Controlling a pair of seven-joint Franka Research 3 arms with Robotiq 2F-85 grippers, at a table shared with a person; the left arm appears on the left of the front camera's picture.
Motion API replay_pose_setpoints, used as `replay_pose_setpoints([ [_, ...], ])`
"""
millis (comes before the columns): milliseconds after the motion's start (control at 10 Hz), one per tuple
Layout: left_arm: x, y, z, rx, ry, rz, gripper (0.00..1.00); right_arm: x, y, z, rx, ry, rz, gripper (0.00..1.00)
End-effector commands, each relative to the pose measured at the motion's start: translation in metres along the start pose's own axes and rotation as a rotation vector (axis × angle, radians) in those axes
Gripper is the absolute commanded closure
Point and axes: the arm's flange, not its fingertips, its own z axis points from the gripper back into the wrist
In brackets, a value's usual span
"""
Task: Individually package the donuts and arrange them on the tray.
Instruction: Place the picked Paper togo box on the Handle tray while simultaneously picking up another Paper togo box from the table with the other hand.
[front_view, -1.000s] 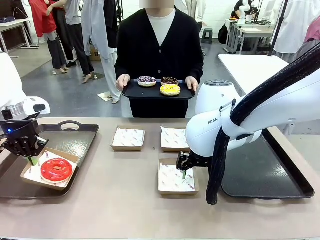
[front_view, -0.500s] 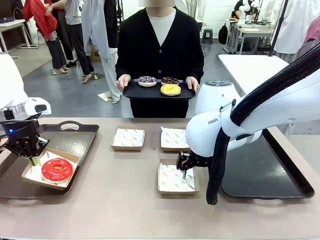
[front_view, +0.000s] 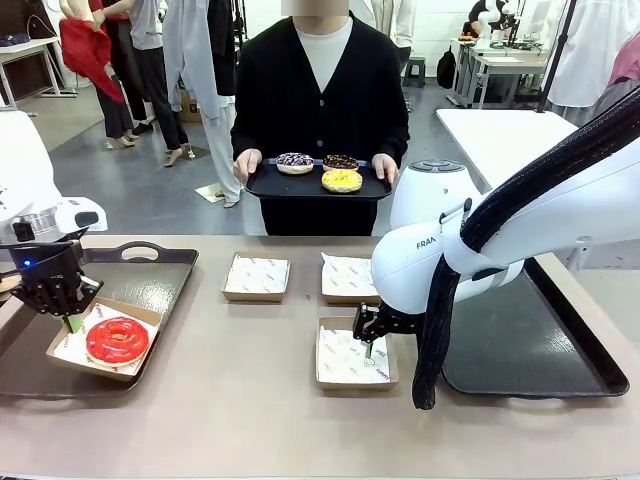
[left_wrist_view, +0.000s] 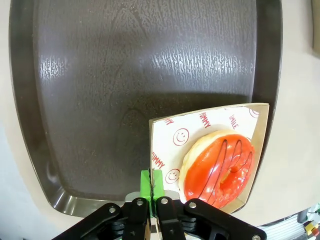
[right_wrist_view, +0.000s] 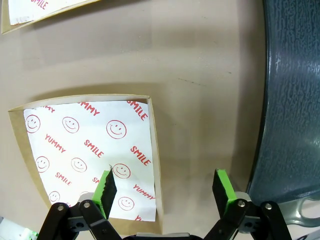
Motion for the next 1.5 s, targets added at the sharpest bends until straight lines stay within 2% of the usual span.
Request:
replay_pose_setpoints([
  [0, 0.007, -0.004, 0.0, 0.024, -0.008, 0.007, 0.67, 0.002, 0.005, -0.003, 0.008, -0.011, 0.004, 0.58],
  [100, 0.007, -0.005, 0.0, 0.02, -0.008, 0.003, 0.44, 0.002, 0.005, -0.003, 0.01, -0.01, 0.005, 0.59],
  [200, 0.007, -0.005, 0.0, 0.012, -0.004, -0.004, 0.12, 0.002, 0.004, -0.002, 0.01, -0.01, 0.003, 1.0],
  [300, 0.007, -0.005, 0.0, 0.008, -0.002, -0.007, 0.0, 0.002, 0.003, -0.002, 0.01, -0.006, 0.004, 0.64],
  [400, 0.008, -0.005, 0.0, 0.003, 0.002, -0.008, 0.0, 0.002, 0.003, -0.002, 0.012, -0.003, 0.002, 1.0],
  [500, 0.008, -0.005, 0.0, 0.0, 0.005, -0.008, 0.0, 0.002, 0.002, -0.002, 0.013, 0.0, -0.001, 1.0],
  [600, 0.008, -0.005, 0.001, -0.004, 0.007, -0.008, 0.11, 0.002, 0.002, -0.001, 0.012, 0.0, -0.004, 1.0],
  [700, 0.008, -0.004, 0.001, -0.009, 0.006, -0.008, 0.03, 0.002, 0.002, -0.001, 0.009, 0.003, -0.011, 1.0],
  [800, 0.007, -0.003, 0.001, -0.014, 0.005, -0.008, 0.0, 0.002, 0.003, -0.001, 0.005, 0.005, -0.014, 1.0],
  [1100, 0.005, -0.002, 0.004, -0.032, 0.002, -0.012, 0.02, 0.001, 0.004, 0.0, -0.008, 0.007, -0.022, 1.0],
  [1200, 0.003, -0.001, 0.006, -0.041, -0.008, -0.005, 0.0, 0.001, 0.005, 0.002, -0.014, 0.007, -0.026, 1.0],
  [1400, -0.007, 0.007, 0.021, -0.121, -0.014, -0.008, 0.0, 0.004, 0.003, 0.029, 0.008, 0.044, -0.008, 1.0],
])
